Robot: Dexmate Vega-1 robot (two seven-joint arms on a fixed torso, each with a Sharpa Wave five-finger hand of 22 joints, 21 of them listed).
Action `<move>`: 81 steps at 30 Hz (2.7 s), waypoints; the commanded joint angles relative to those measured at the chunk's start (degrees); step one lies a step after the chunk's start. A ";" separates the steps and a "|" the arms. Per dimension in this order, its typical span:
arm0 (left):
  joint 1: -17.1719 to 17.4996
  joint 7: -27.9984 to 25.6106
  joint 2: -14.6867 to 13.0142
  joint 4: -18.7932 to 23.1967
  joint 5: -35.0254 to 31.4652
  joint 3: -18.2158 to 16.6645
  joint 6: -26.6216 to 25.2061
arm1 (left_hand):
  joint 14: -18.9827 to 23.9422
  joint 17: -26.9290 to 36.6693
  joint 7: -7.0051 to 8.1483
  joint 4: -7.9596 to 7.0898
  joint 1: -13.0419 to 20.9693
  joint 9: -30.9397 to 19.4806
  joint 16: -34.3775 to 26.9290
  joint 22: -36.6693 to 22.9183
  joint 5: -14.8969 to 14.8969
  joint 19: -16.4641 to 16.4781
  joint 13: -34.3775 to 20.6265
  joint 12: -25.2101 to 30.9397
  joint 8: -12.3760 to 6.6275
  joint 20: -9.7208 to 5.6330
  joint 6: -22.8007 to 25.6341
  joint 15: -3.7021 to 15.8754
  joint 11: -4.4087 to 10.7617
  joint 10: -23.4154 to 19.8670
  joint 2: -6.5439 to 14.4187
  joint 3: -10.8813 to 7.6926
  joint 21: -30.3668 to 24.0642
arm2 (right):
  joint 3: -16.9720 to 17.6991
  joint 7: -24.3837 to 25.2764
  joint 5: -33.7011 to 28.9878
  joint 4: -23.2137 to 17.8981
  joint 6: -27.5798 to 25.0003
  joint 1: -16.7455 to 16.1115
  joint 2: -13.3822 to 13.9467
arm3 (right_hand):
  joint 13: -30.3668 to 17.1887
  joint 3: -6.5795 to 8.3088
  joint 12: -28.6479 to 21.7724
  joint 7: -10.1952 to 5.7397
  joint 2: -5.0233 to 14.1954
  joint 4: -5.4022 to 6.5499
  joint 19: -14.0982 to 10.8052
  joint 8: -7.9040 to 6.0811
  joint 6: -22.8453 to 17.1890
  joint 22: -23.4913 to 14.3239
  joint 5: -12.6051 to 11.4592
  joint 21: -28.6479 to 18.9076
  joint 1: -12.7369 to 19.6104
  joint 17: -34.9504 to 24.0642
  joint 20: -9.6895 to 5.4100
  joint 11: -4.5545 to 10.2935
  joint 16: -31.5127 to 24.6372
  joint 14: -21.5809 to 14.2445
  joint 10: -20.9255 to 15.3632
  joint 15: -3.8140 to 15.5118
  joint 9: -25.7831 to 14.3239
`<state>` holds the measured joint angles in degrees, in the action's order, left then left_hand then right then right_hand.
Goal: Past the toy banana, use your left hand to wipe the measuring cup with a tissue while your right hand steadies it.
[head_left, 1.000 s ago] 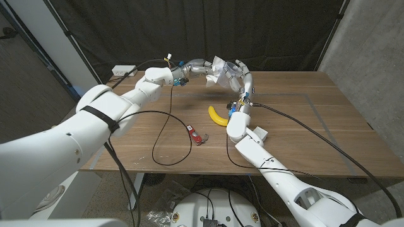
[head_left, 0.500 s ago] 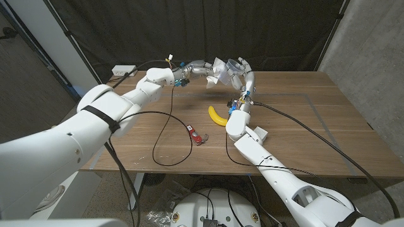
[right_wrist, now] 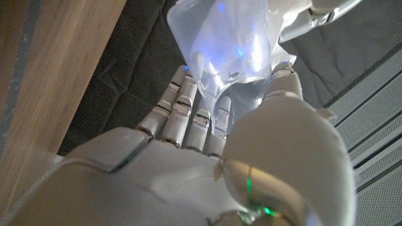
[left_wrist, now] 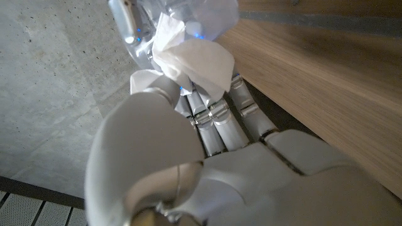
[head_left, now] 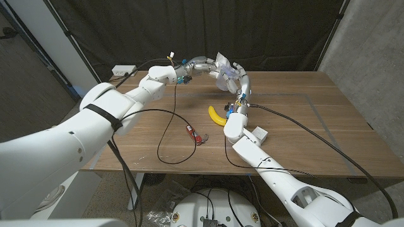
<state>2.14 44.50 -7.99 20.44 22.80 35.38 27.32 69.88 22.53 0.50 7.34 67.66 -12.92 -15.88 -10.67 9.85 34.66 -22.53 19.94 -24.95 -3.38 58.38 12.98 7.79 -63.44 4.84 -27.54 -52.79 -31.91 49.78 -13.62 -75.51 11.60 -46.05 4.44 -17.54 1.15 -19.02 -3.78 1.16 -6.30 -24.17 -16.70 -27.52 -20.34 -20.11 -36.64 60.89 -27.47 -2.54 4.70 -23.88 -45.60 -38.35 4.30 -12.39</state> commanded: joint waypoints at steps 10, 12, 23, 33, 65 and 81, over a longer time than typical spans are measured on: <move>0.68 5.25 -0.28 0.60 1.85 -3.25 6.71 | 0.17 0.24 -0.42 0.18 -0.14 -0.19 0.03 0.02 0.07 -0.15 -0.33 0.26 -0.07 -2.93 0.84 0.02 2.04 -2.46 -0.15 -0.59 -0.64 | -1.18 -0.19 -2.08 2.02 -4.38 0.07 -0.17 | -0.40 -0.63 0.09 0.30 3.91 0.12 0.42 0.48 -0.34 -0.22 0.22 -0.82 3.37 -0.68 -7.52 0.15 -0.12 -0.46 -0.29 9.35 -0.35; 0.90 5.20 -0.88 0.99 1.48 -3.15 8.48 | 0.11 0.28 -0.42 0.18 -0.17 -0.26 0.07 0.02 0.07 -0.24 -0.35 0.26 -0.08 -2.94 0.77 -0.01 2.14 -2.54 -0.18 -0.61 -0.68 | -1.10 0.14 -2.33 1.70 -4.85 -0.08 0.03 | -0.44 -0.73 0.15 0.18 3.90 0.15 0.56 0.53 -0.28 -0.22 0.24 -0.90 3.36 -0.72 -7.65 0.21 -0.05 -0.43 -0.20 9.32 -0.36; 10.28 -7.32 -12.13 25.59 -4.98 -1.40 8.31 | 0.28 0.46 -0.33 0.11 -0.32 -0.20 0.08 0.05 0.07 -0.32 -0.40 0.16 -0.03 -3.01 0.85 -0.02 2.19 -2.70 -0.24 -0.71 -0.96 | -1.09 1.17 -4.18 -0.21 -8.84 -0.66 1.50 | -0.64 -1.08 0.11 0.26 4.09 0.17 0.55 0.51 -0.59 -0.17 0.25 -1.61 3.61 -1.09 -7.60 0.13 -0.04 -0.84 -0.70 9.37 -0.42; 17.10 -23.49 -22.62 47.16 -16.80 -0.49 -0.39 | 0.27 0.58 -0.17 0.12 -0.37 -0.26 0.17 0.07 0.07 -0.52 -0.55 0.12 -0.07 -2.91 0.96 0.01 2.00 -2.78 -0.33 -0.82 -1.15 | -1.51 2.21 -6.84 -3.50 -13.64 -1.81 3.85 | -0.80 -1.30 0.17 0.25 4.34 0.14 0.49 0.52 -0.86 -0.14 0.25 -2.27 3.94 -1.37 -7.72 0.18 0.02 -1.11 -0.91 9.36 -0.42; 21.34 -25.00 -36.69 80.88 -56.23 6.58 -35.47 | 0.01 0.94 0.23 0.18 -0.46 -0.25 0.55 0.13 0.04 -0.77 -0.61 -0.40 0.17 -2.98 0.76 0.15 2.53 -2.66 -0.60 -1.15 -1.79 | -8.04 1.37 -17.06 -8.08 -34.26 -1.62 10.05 | -1.32 -2.04 0.33 -0.33 4.88 0.01 0.44 0.63 -1.69 0.12 0.28 -4.59 5.04 -2.19 -7.98 0.60 0.48 -2.05 -1.83 9.38 -0.35; 17.07 -13.10 -34.66 79.42 -65.43 12.50 -45.19 | 0.01 1.09 0.56 0.23 -0.44 -0.28 0.66 0.15 0.04 -0.76 -0.65 -0.67 0.32 -3.07 0.48 0.25 2.74 -2.46 -0.70 -1.27 -2.07 | -8.82 -0.72 -18.03 -6.89 -39.99 -0.79 9.67 | -1.55 -2.50 0.51 -0.36 4.89 0.03 0.74 0.74 -1.88 0.32 0.25 -5.53 5.30 -2.36 -8.04 0.62 1.02 -2.13 -2.00 9.39 -0.34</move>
<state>21.98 24.07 -43.58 99.91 -36.56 43.98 -11.64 70.00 23.54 0.81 7.59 66.98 -12.93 -15.41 -10.39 9.63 34.05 -22.96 19.46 -24.71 -3.38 58.68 12.87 7.80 -63.44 4.15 -28.24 -54.34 -40.15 50.64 -31.01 -83.25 -24.14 -47.39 14.30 -18.81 -1.05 -18.57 -4.19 1.54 -5.99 -23.69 -16.08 -28.77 -19.92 -19.88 -41.64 60.95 -29.63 -2.66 5.34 -23.24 -46.19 -39.79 4.48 -12.65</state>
